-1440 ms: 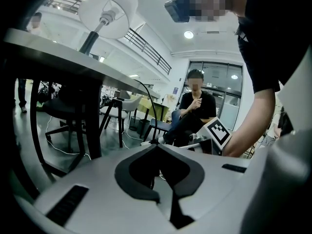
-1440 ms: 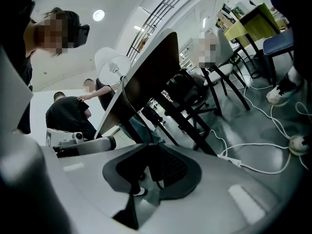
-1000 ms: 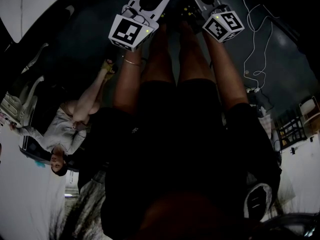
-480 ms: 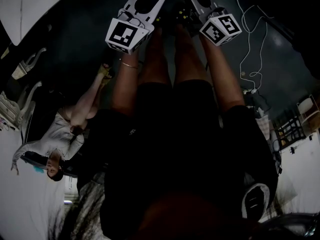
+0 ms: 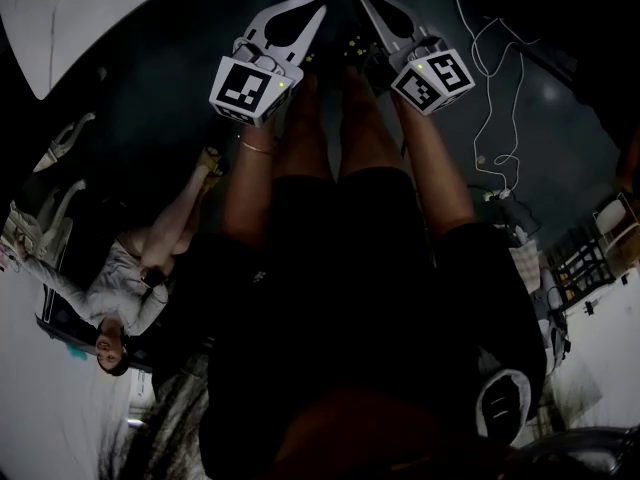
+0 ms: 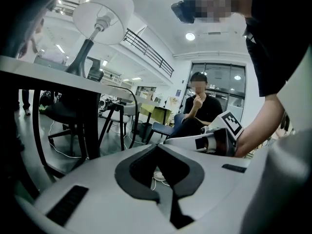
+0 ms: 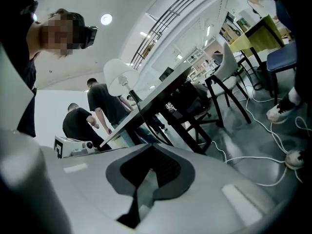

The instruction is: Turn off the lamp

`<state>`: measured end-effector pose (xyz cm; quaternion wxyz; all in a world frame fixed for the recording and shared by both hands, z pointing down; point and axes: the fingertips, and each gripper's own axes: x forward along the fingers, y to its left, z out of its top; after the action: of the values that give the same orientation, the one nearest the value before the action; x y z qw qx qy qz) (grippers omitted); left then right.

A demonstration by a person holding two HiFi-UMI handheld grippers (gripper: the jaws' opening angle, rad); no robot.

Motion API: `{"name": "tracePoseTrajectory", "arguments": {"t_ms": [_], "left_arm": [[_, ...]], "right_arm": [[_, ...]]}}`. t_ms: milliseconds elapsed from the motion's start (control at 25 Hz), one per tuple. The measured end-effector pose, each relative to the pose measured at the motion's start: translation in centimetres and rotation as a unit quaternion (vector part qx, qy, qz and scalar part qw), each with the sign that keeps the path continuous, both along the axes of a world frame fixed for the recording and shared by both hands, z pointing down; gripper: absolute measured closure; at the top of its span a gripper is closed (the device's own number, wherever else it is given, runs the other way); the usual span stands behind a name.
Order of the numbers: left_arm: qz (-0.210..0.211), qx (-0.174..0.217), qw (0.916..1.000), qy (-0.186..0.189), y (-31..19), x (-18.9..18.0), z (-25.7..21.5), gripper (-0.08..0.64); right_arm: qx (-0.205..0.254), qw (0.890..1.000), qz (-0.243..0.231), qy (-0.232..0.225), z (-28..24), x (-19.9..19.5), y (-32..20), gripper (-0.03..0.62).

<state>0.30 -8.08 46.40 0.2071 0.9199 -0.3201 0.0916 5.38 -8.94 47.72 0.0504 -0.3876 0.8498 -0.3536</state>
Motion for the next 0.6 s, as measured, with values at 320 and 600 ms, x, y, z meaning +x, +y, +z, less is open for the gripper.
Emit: {"name": "tracePoseTrajectory", "arguments": {"t_ms": [320,600], "left_arm": [[0.013,0.011,0.9998,-0.011,-0.1,0.7,-1.7,0.554],[0.011,0.016,0.9998,-0.011,-0.5,1.2,-3.1,0.554]], "right_arm": [[0.019,1.0,0.0,-0.004,-2.5,0.6,-0.1,0.591],[0.026,1.0,0.017,-0.002,-3.4,2.1,0.1,0.591]]}}
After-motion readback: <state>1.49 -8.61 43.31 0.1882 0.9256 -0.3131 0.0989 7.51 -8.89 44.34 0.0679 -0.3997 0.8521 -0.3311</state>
